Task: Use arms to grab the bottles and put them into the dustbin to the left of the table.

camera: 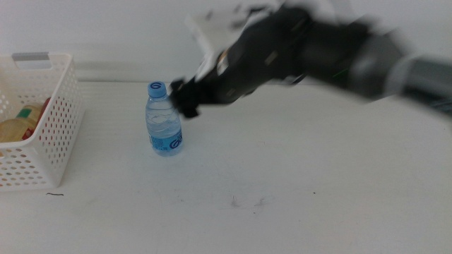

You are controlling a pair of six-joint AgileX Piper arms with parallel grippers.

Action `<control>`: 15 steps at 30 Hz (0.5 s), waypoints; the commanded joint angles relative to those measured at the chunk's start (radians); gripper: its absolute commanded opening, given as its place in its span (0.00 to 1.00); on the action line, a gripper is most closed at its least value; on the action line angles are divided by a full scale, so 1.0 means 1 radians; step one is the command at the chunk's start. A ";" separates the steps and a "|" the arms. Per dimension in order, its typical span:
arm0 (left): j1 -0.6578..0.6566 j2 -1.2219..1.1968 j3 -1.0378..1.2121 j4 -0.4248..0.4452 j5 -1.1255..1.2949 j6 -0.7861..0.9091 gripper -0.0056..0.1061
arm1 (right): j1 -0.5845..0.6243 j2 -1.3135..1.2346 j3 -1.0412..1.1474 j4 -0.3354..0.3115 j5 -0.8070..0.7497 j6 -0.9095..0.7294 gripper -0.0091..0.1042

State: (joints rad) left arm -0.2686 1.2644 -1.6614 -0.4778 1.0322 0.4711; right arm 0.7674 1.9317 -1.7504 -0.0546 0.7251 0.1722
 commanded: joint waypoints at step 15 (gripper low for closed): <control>-0.001 -0.008 0.004 -0.008 -0.013 0.000 0.89 | -0.010 -0.458 -0.004 -0.096 0.315 0.068 0.86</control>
State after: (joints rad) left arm -0.2686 1.2644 -1.6614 -0.4778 1.0322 0.4711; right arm 0.7659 1.4796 -1.7545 -0.1429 1.0410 0.2327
